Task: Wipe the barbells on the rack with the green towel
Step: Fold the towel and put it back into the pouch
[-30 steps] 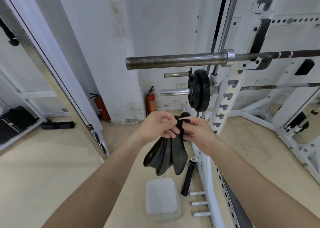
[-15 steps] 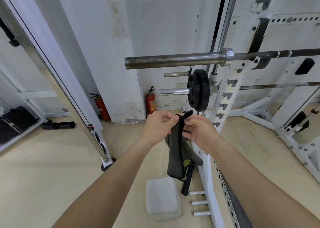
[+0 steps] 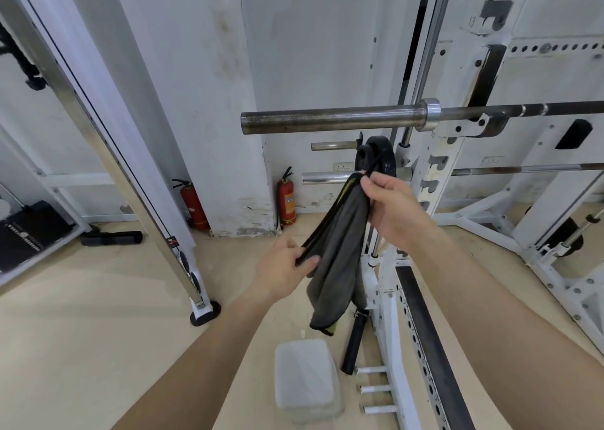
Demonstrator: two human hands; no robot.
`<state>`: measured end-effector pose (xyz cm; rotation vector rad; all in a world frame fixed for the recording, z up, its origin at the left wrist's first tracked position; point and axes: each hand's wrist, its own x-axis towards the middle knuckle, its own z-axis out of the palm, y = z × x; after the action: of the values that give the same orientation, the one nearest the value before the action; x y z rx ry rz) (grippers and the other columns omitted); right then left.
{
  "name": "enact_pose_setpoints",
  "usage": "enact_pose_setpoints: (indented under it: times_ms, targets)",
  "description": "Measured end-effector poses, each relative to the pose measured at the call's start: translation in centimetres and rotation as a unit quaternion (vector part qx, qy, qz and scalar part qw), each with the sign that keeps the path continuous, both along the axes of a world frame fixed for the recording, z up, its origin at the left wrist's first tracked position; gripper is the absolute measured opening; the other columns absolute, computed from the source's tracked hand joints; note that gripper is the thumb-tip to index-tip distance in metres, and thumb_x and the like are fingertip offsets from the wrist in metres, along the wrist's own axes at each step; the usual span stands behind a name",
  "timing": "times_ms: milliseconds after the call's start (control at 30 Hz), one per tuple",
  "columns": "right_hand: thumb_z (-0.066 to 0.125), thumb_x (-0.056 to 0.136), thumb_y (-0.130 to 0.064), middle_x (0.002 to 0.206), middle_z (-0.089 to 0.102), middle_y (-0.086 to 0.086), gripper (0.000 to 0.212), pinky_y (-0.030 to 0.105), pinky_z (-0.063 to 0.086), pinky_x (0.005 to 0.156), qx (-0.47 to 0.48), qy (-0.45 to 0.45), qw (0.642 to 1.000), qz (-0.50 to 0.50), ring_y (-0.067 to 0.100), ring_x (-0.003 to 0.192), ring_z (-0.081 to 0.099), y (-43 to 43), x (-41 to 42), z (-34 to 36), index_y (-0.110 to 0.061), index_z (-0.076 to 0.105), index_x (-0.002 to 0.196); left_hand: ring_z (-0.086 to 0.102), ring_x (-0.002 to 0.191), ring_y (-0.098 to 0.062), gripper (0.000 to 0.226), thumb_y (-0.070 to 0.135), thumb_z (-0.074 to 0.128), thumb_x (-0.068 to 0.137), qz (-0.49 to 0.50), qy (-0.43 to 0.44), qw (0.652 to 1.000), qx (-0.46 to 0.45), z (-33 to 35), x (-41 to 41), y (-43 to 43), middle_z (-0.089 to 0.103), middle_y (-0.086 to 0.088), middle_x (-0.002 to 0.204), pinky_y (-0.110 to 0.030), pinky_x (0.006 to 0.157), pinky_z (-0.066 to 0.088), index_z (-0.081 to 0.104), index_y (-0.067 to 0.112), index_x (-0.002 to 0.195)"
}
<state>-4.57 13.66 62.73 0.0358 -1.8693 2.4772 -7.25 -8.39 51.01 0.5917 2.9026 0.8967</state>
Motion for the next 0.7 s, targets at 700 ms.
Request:
enact_pose_setpoints:
  times_ms: [700]
  targets:
    - [0.069,0.093,-0.025,0.082,0.062,0.011,0.027,0.045,0.051,0.075,0.133,-0.146,0.961,-0.195,0.027,0.08,0.057,4.3,-2.7,-5.2,-0.001,0.068,0.079,0.067,0.084,-0.022,0.031,0.009,0.074,0.088,0.232,-0.198,0.839,0.45,6.9,-2.0,-7.3,0.069,-0.009,0.097,-0.034,0.068,0.056,0.06,0.014,0.115]
